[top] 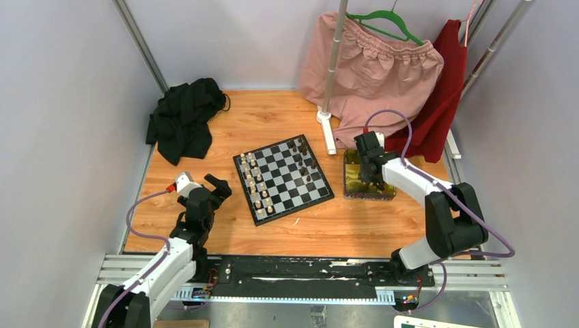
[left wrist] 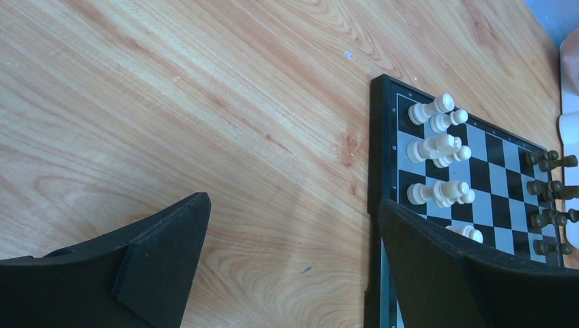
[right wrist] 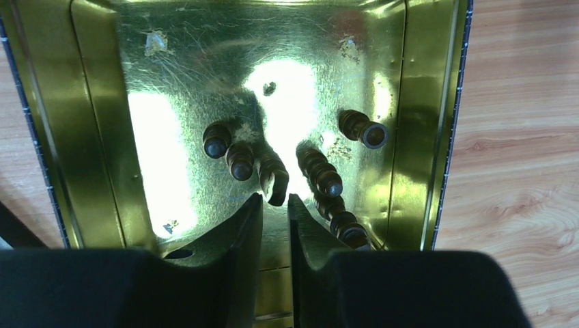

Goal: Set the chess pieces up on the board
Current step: Pick up the chess piece from the storage box.

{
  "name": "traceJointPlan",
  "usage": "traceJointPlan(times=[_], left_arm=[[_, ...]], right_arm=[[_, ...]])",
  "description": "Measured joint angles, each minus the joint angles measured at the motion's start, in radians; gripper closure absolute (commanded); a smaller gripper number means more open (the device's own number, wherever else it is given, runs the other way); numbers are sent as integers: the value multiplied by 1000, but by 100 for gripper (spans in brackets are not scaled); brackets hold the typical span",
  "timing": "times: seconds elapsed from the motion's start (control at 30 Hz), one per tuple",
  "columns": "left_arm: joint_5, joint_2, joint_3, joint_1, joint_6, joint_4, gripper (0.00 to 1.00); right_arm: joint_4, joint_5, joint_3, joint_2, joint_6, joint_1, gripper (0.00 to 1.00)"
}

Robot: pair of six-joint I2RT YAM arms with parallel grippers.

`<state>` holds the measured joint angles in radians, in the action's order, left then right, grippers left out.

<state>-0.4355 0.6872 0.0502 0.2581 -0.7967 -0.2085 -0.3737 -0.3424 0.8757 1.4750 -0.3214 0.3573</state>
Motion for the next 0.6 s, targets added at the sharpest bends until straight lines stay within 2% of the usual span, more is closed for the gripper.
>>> traceJointPlan(times=[0.27,0.5,0.6], left_arm=[[3,2,0,0,0,0,0],[5,2,0,0,0,0,0],[5,2,0,0,0,0,0]], right_arm=[[10,0,0,21,0,-13,84],[17,0,0,21,0,-18,97],[17,0,0,19,1,-18,98]])
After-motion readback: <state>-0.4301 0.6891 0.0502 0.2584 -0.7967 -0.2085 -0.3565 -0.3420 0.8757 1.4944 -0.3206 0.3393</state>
